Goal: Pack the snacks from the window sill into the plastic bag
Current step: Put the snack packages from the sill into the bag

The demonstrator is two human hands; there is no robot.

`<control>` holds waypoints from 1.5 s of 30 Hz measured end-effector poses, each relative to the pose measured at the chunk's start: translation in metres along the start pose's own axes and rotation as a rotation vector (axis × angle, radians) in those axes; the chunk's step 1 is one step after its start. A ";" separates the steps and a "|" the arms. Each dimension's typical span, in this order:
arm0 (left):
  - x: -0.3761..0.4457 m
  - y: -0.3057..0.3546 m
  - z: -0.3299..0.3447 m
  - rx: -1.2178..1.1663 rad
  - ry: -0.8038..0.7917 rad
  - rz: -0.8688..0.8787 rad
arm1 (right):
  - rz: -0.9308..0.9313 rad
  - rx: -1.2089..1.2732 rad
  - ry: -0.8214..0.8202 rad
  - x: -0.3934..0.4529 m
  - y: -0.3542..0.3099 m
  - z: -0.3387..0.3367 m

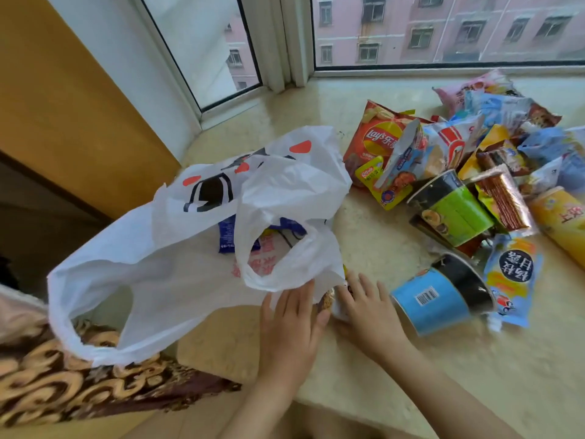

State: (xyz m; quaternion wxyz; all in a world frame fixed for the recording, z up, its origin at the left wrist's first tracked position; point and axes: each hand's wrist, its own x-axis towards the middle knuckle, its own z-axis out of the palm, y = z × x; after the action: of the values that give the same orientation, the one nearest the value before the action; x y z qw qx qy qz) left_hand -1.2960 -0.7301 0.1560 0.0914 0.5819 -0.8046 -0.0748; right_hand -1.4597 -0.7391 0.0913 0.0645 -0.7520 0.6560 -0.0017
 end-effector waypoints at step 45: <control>0.020 0.069 0.070 -0.315 0.112 -0.233 | 0.012 0.186 0.280 -0.096 0.049 -0.036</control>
State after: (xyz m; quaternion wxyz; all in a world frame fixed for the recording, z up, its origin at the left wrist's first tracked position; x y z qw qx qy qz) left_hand -1.3826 -0.7260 0.1046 0.2165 0.6527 -0.7040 -0.1774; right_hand -1.5248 -0.6538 0.1298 0.0418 -0.7311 0.6601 -0.1670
